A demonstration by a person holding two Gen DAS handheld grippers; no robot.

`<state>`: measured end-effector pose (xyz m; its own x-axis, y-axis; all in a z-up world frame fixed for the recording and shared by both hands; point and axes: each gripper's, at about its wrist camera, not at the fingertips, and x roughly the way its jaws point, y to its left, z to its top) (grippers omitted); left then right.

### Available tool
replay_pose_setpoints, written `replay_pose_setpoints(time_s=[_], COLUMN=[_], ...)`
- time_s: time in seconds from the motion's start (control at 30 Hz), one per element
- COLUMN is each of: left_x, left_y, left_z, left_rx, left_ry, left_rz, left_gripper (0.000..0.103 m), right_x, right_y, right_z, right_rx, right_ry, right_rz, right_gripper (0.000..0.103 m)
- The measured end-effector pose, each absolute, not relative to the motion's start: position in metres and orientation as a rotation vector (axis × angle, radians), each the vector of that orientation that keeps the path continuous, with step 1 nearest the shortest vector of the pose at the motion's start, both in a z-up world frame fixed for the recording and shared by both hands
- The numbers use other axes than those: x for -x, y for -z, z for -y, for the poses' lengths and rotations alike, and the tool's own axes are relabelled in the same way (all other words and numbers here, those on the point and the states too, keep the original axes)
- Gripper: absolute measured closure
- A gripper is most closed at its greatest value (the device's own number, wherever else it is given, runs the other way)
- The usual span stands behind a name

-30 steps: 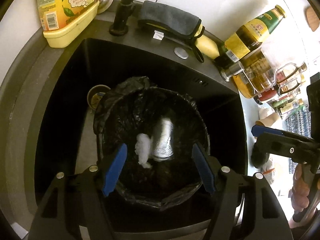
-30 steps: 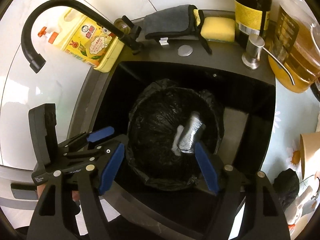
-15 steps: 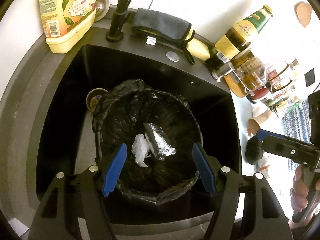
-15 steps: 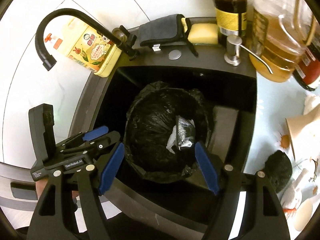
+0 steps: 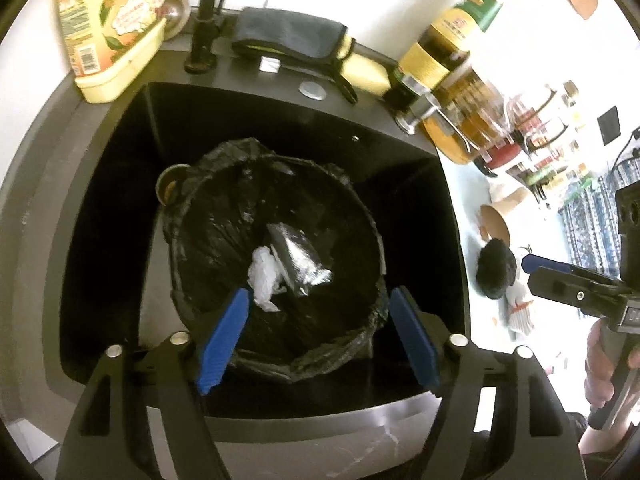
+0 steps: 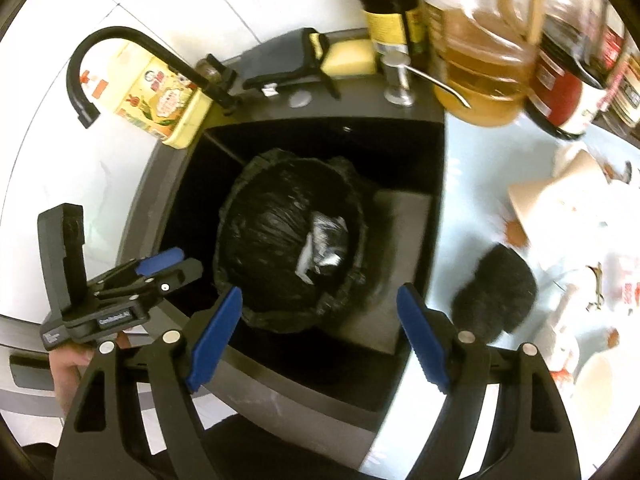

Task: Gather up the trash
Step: 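Move both tools back over the table toward the remaining trash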

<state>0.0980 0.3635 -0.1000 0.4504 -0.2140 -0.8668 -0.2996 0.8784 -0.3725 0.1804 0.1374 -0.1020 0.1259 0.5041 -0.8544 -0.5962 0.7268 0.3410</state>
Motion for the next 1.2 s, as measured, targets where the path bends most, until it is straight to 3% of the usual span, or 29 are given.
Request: replay_pose_setpoints(time_s=[0.1, 0.3, 0.33, 0.37, 0.8, 1.1, 1.2], left_x=[-0.103, -0.117, -0.119, -0.121, -0.145, -0.16, -0.164], left_y=[0.102, 0.102, 0.101, 0.1, 0.091, 0.085, 0.085], left_z=[-0.352, -0.321, -0.314, -0.309, -0.221, -0.17, -0.154], left_rx=[0.516, 0.499, 0.495, 0.493, 0.438, 0.406, 0.397], left_ry=[-0.039, -0.008, -0.004, -0.002, -0.019, -0.086, -0.1], left_rz=[-1.13, -1.143, -1.144, -1.144, -1.171, -1.183, -1.186], left_gripper=[0.03, 0.03, 0.028, 0.028, 0.021, 0.007, 0.007], right_x=[-0.184, -0.196, -0.198, -0.2, -0.228, -0.243, -0.247], right_y=[0.101, 0.096, 0.095, 0.095, 0.09, 0.108, 0.118], right_z=[-0.119, -0.073, -0.061, -0.054, 0.067, 0.13, 0.143], right_rx=[0.095, 0.085, 0.083, 0.079, 0.087, 0.119, 0.13], right_ry=[-0.782, -0.728, -0.716, -0.708, -0.625, -0.603, -0.613], right_rz=[-1.194, -1.182, -1.18, -1.176, -1.142, -1.156, -1.176], right_gripper=[0.017, 0.015, 0.006, 0.005, 0.005, 0.005, 0.005])
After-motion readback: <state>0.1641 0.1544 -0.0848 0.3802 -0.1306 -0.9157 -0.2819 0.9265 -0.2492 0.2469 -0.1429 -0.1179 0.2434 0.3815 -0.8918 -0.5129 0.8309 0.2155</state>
